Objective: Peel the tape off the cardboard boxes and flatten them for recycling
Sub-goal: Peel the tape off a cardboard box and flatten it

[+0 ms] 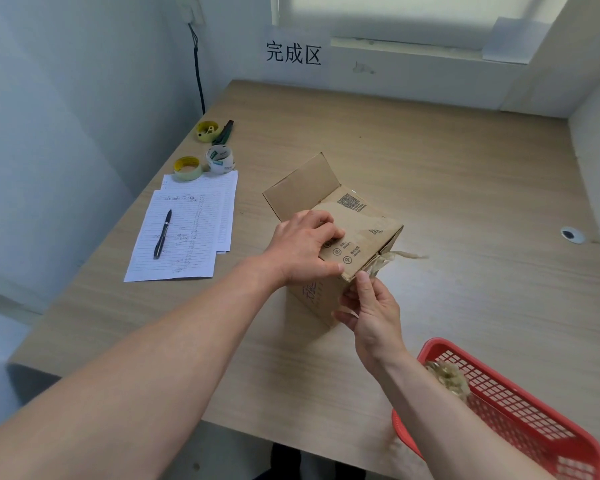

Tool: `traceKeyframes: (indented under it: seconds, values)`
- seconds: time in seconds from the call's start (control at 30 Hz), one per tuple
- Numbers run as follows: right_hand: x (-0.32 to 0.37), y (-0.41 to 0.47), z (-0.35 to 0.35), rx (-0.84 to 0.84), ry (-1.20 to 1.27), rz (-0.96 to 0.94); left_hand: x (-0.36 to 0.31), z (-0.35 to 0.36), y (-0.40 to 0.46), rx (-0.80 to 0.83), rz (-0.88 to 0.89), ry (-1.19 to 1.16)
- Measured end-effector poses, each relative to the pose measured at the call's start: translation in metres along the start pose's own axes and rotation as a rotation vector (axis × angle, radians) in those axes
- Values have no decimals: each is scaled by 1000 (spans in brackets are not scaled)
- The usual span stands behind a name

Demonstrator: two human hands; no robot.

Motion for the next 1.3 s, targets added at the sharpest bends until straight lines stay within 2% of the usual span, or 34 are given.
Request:
traceKeyframes:
  seconds: [0.23, 0.3, 0.5, 0.63, 0.7, 0.83, 0.9, 1.03, 1.1, 1.2, 1.3]
  values:
    - [-6, -1, 3, -57, 81, 35, 1, 0, 2, -24, 23, 22]
    - [-6, 1, 1, -85, 22, -6, 1, 0, 2, -30, 31, 22]
    - [16, 13, -6, -175, -697, -255, 2, 1, 1, -46, 39, 33]
    - [25, 17, -14, -145, -869, -354, 2, 0, 1, -41, 43, 41]
    - [24, 18, -19, -112, -845, -389, 2, 0, 0, -37, 44, 39]
    - [21, 13, -16, -96, -625, -414, 3, -2, 2, -31, 44, 37]
    - [21, 8, -14, -85, -682, -470, 3, -2, 3, -26, 46, 36]
    - [22, 5, -23, -74, -1046, -630, 4, -1, 3, -21, 50, 34]
    - [26, 4, -23, -30, -1063, -635, 5, -1, 3, -25, 50, 30]
    - [31, 2, -18, 8, -913, -533, 5, 0, 3, -24, 51, 25]
    - [40, 2, -30, -94, -684, -381, 5, -2, 2, -20, 55, 27]
Point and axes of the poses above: each hand's wrist, its own y-axis towards the middle knuckle, its own z-axis out of the palm, x = y × z, the point moved 2 cm from there along y, towards the middle knuckle
